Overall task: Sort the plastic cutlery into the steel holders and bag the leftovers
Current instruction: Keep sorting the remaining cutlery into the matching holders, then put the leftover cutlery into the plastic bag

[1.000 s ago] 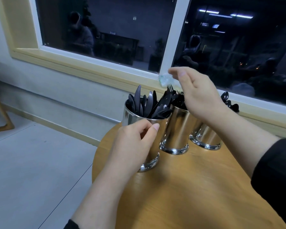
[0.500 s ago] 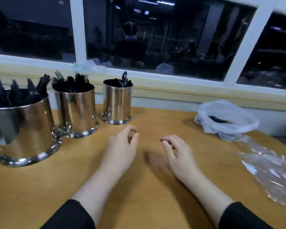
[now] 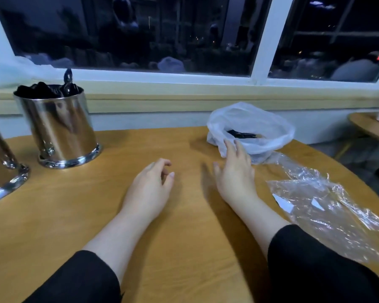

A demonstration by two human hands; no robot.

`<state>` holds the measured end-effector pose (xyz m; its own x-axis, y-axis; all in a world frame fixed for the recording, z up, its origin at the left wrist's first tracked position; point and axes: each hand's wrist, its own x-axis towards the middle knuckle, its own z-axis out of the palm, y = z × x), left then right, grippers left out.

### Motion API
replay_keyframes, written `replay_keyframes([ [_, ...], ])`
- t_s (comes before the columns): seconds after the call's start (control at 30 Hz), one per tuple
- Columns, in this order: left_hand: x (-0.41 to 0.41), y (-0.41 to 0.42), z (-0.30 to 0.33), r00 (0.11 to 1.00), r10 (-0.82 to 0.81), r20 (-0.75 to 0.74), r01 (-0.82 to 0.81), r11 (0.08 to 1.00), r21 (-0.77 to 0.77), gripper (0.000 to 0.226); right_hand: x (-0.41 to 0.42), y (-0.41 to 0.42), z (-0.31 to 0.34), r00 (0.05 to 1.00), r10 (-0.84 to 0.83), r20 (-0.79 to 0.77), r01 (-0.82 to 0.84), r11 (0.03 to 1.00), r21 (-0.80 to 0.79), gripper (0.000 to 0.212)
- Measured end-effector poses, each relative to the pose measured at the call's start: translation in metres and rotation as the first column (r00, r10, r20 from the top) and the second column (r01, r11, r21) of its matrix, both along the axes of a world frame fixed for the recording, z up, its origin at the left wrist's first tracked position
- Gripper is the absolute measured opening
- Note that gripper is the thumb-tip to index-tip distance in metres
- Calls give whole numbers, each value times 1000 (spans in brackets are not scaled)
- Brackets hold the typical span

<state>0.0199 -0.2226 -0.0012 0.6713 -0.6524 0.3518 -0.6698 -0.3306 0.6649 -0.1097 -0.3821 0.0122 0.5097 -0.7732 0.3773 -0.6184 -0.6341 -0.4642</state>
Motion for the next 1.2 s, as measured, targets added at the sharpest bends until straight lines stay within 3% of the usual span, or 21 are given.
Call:
replay_keyframes([
  [0.17, 1, 2, -1, 1000, -24, -5, 24, 999, -35, 23, 21, -66, 5, 941, -149, -305, 129, 988, -83, 63],
  [0.27, -2, 4, 0, 999, -42, 9, 42, 998, -47, 25, 27, -71, 0, 882, -163, -441, 129, 986, -107, 32],
  [0.43, -3, 11, 6, 991, -31, 129, 49, 989, -140, 22, 37, -28, -5, 940, -10, -341, -35, 991, -127, 33],
  [0.57, -5, 26, 13, 935, -56, 350, 137, 968, -212, 30, 44, 28, -14, 936, 221, -274, -266, 954, -139, 29],
  [0.67, -1, 46, 17, 875, -105, 473, 213, 960, -181, 29, 41, 79, -11, 875, 429, -225, -458, 883, -101, 41],
  [0.73, 9, 64, 19, 861, -129, 493, 224, 964, -140, 31, 36, 111, -7, 811, 545, -215, -568, 821, -59, 36],
  [0.9, 37, 112, 25, 893, 11, 450, 39, 994, -101, 41, 24, 150, 7, 667, 711, -223, -732, 681, -16, 37],
  [1.0, 46, 125, 27, 936, 40, 351, -23, 998, -52, 49, 33, 149, 26, 751, 656, -78, -659, 752, -22, 30],
  [1.1, 52, 128, 27, 941, 64, 332, -52, 998, -46, 41, 57, 134, 40, 834, 490, -252, -519, 853, -60, 22],
  [1.2, 58, 127, 26, 906, -10, 423, 27, 999, -35, 26, 78, 122, 46, 799, 440, -411, -519, 849, -99, 16],
])
